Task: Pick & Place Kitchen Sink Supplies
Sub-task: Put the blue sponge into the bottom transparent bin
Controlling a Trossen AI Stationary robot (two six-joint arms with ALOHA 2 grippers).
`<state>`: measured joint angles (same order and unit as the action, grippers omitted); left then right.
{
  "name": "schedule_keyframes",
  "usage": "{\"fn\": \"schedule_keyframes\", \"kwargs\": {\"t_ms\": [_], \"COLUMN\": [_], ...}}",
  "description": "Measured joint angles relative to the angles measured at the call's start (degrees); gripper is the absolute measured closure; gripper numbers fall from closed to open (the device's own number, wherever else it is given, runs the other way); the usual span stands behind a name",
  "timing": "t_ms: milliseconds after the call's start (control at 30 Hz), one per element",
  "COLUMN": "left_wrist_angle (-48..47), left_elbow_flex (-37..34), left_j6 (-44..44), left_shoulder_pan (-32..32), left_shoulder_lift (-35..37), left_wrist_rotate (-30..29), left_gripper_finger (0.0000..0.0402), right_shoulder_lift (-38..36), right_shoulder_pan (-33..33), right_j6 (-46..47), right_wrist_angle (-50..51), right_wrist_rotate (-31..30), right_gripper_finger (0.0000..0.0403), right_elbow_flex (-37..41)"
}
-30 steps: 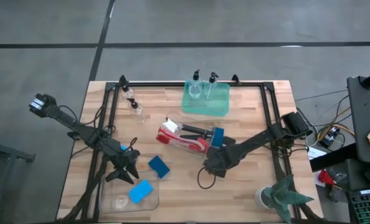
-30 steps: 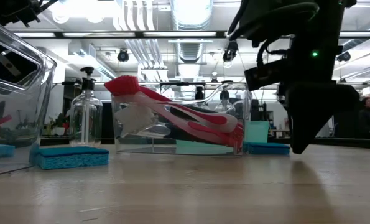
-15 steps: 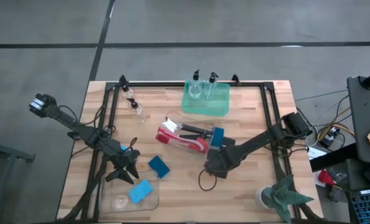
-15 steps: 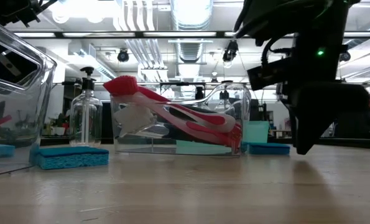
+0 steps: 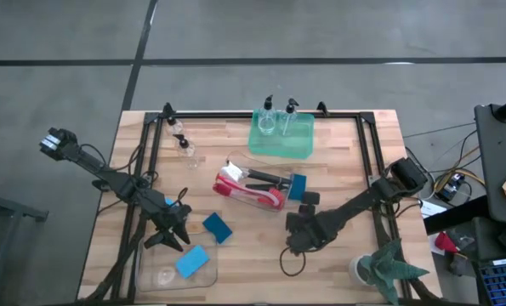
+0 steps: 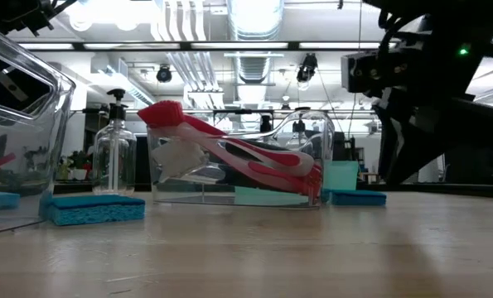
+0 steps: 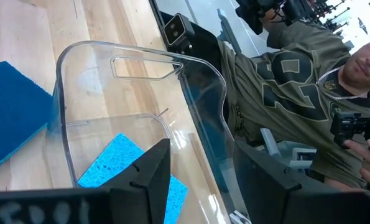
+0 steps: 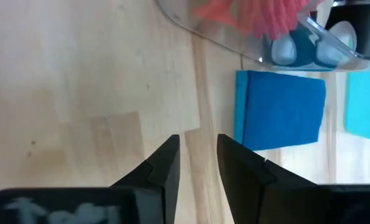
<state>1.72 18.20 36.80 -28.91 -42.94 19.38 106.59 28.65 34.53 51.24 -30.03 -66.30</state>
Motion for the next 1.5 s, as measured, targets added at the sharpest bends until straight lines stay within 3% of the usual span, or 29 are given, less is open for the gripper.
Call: {"fn": "schedule_keyframes", "kwargs": {"t_ms": [333, 533, 1000, 1500], "left_wrist_angle": [0.0, 0.0, 0.0, 0.0], "left_elbow_flex": [0.0, 0.0, 0.0, 0.0], "left_j6": [-0.1, -0.6, -0.8, -1.6], "left_shoulder_pan": [0.0, 0.0, 0.0, 0.0], "left_shoulder_lift": [0.0, 0.0, 0.0, 0.0], "left_wrist_rotate": [0.0, 0.0, 0.0, -0.4], "left_gripper_finger": [0.0236, 0.0236, 0.0236, 0.0236], "right_shoulder_lift": [0.0, 0.0, 0.0, 0.0], "right_shoulder_pan": [-0.1, -0.2, -3.0, -6.2], "right_j6": [1.9, 2.9, 1.9, 2.0], "right_wrist_angle": [-0.8, -3.1, -11.1, -13.4], "right_wrist_rotate": [-2.9, -8.1, -9.5, -10.6], "right_gripper_finger": [0.0315, 0.0288, 0.0237, 0.0292], "right_elbow_flex": [3.4, 5.3, 11.1, 13.0]}}
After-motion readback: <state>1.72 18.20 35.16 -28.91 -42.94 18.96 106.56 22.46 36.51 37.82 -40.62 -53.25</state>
